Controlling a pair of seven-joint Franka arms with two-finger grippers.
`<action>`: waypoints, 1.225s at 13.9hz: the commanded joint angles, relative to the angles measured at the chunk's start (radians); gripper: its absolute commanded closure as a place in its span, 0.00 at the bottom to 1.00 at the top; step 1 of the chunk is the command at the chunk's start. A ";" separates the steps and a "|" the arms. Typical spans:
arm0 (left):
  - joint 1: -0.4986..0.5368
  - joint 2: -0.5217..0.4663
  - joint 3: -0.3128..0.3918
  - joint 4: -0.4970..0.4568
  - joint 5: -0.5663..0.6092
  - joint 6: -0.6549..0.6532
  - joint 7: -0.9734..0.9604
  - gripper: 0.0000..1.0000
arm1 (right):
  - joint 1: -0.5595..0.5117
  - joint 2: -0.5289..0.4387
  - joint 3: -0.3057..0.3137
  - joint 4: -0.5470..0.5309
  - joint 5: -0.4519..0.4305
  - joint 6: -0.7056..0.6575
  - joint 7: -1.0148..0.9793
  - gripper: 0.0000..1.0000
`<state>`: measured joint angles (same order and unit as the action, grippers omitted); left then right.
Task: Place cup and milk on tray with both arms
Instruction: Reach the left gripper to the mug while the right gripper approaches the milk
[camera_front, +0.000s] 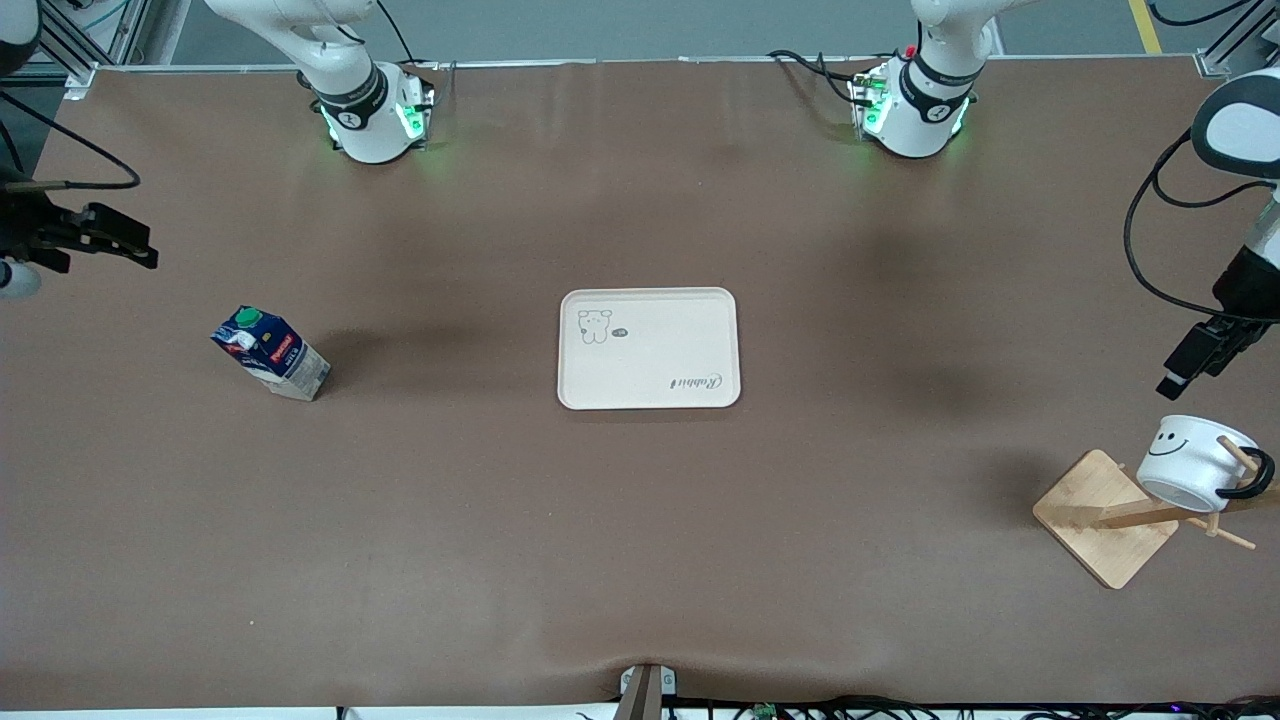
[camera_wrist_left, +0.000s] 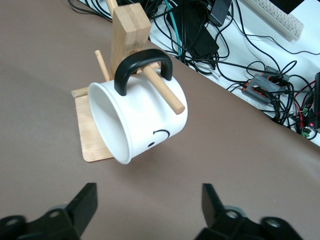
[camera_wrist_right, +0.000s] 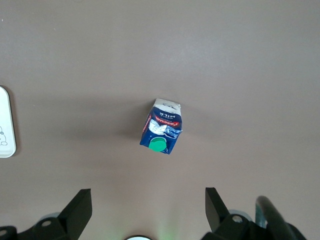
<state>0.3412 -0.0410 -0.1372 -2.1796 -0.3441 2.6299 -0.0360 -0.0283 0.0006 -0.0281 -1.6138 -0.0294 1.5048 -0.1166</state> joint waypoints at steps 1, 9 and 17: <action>0.005 0.024 -0.004 0.033 -0.074 0.018 0.076 0.12 | 0.005 0.019 0.004 0.029 -0.024 -0.005 -0.005 0.00; 0.038 0.131 -0.005 0.139 -0.194 0.025 0.311 0.13 | -0.012 0.084 -0.003 0.127 -0.067 -0.009 -0.002 0.00; 0.027 0.236 -0.013 0.219 -0.194 0.065 0.317 0.28 | -0.033 0.102 -0.006 0.101 -0.047 -0.011 0.026 0.00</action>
<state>0.3726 0.1593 -0.1430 -1.9900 -0.5118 2.6620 0.2490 -0.0462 0.0964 -0.0421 -1.5151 -0.0751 1.5043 -0.1062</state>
